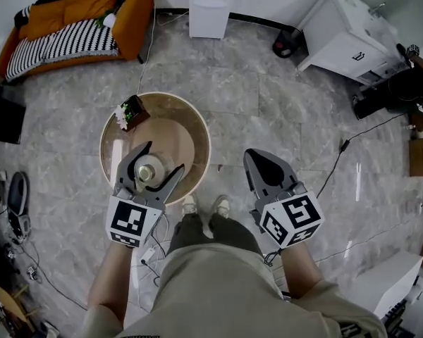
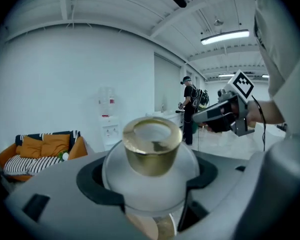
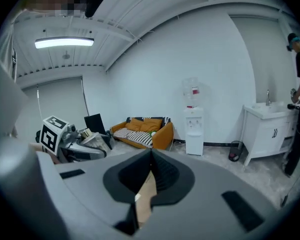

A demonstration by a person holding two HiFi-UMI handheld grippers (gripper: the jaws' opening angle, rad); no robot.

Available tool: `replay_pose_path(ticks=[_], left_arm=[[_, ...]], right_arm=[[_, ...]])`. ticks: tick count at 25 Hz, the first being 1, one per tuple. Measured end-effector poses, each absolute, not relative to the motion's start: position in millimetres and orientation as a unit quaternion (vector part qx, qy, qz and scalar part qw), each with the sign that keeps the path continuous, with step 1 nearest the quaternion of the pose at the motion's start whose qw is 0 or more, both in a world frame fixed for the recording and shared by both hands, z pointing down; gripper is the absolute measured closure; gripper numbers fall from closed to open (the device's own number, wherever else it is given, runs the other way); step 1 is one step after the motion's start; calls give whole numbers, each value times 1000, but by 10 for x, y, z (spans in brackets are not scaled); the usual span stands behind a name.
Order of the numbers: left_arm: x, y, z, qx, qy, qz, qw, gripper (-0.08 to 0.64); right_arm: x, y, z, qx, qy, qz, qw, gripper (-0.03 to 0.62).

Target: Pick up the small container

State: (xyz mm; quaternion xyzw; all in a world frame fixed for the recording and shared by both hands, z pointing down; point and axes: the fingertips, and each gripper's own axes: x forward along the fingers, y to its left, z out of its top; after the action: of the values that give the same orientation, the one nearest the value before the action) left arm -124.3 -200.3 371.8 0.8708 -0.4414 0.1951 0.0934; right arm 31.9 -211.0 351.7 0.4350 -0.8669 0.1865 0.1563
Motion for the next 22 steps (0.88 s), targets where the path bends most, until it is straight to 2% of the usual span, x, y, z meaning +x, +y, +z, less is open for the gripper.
replay_pose_path(ticks=[4, 12, 22], left_arm=[[-1269, -1878, 3338, 862, -456, 209, 71, 225], [-1347, -1671, 2903, 852, -472, 219, 62, 225], [-1342, -1521, 2623, 850, -478, 214, 57, 225]], right_arm=[[396, -2045, 3177, 439, -871, 146, 164, 596], [278, -1955, 2478, 429, -891, 71, 132, 595], [161, -1756, 2092, 405, -903, 16, 142, 596]])
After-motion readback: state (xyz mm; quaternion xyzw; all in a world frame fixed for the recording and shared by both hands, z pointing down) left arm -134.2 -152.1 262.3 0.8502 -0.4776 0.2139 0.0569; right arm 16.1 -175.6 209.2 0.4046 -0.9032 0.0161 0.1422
